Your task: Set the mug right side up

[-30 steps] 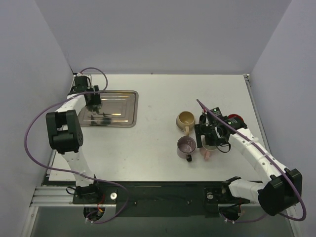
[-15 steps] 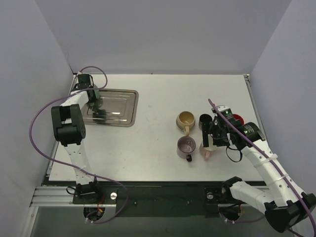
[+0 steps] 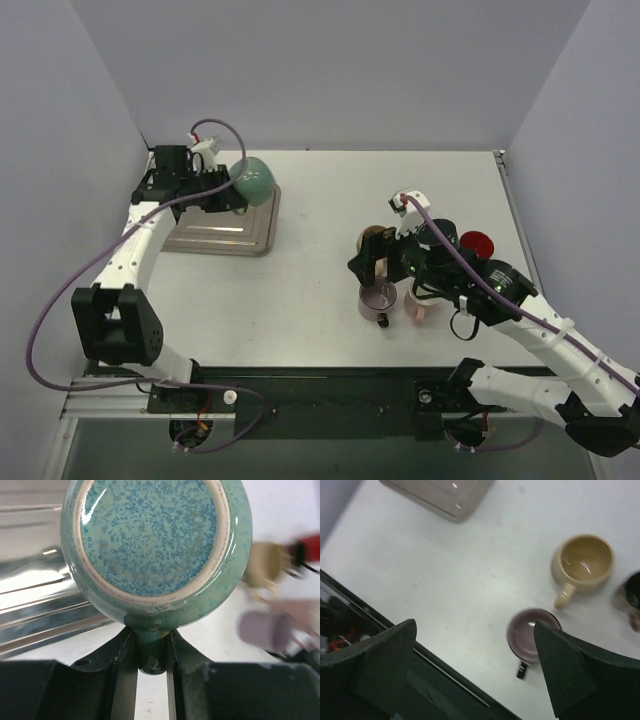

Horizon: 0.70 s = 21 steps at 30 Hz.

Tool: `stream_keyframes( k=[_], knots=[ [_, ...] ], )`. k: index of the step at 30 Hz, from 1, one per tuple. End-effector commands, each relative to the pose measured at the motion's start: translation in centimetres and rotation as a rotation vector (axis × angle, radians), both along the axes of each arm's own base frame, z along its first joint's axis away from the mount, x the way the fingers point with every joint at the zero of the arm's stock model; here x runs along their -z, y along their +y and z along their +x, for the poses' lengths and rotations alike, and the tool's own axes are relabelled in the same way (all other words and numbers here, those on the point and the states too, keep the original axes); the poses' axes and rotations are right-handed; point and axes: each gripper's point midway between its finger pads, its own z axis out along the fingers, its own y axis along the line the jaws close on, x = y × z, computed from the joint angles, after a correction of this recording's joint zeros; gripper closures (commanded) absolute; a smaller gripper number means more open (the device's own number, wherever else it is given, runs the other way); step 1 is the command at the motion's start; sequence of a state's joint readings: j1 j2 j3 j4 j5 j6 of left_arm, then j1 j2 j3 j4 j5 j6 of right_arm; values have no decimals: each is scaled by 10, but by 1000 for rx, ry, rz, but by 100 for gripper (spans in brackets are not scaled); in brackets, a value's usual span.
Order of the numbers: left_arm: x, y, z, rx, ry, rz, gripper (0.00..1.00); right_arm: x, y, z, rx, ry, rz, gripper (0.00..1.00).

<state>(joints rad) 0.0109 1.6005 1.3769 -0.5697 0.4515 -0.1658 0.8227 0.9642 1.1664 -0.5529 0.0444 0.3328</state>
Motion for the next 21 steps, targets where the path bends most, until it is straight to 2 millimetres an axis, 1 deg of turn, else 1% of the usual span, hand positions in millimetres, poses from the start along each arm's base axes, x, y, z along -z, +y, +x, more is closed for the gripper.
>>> stream_keyframes(
  k=[1,2,3,4,5,6,7,8,9,10,11,12,13,14,15,16,17,18,19,20,21],
  knots=[
    [-145,-123,-88,500,-255,-343,100,-96,81,19,-110,-230,518,3],
    [-151,-133,-99,537,-254,-367,100,-103,91,20,-115,-234,579,3],
    [-159,-153,-119,617,-245,-415,100,-113,99,20,-131,-266,636,3],
    [-165,-161,-129,653,-239,-438,100,-113,105,26,-116,-263,664,4],
    [-172,-174,-145,716,-207,-491,100,-120,108,28,-113,-282,703,4],
    [-177,-179,-151,742,-197,-514,100,-119,110,32,-90,-275,720,5],
    [-185,-184,-159,771,-180,-551,100,-122,110,34,-74,-284,745,6],
    [-188,-187,-163,787,-177,-567,100,-120,106,40,-28,-283,755,7],
    [-192,-190,-169,810,-165,-585,100,-122,102,41,-7,-293,769,7],
    [-194,-192,-173,823,-166,-587,100,-120,98,44,17,-301,768,7],
    [-189,-198,-180,843,-145,-575,100,-127,96,43,20,-321,792,9],
    [-187,-201,-183,857,-142,-565,100,-126,94,43,20,-333,793,13],
    [-180,-208,-193,894,-121,-552,100,-133,92,41,10,-359,808,18],
    [-177,-212,-198,910,-108,-548,100,-135,91,40,7,-369,814,37],
    [-172,-218,-206,943,-91,-543,100,-139,90,39,3,-385,823,46],
    [-171,-221,-211,958,-86,-539,100,-143,87,39,8,-399,828,65],
    [-170,-223,-216,983,-86,-535,100,-142,85,40,18,-404,819,76],
    [-170,-224,-217,990,-85,-536,100,-146,76,41,45,-420,820,87],
    [-170,-223,-219,996,-89,-534,100,-135,71,44,74,-412,769,95],
    [-170,-222,-219,1000,-96,-531,100,-140,56,47,139,-434,756,100],
    [-167,-221,-219,1000,-99,-512,100,-130,44,50,189,-434,691,100]
  ],
)
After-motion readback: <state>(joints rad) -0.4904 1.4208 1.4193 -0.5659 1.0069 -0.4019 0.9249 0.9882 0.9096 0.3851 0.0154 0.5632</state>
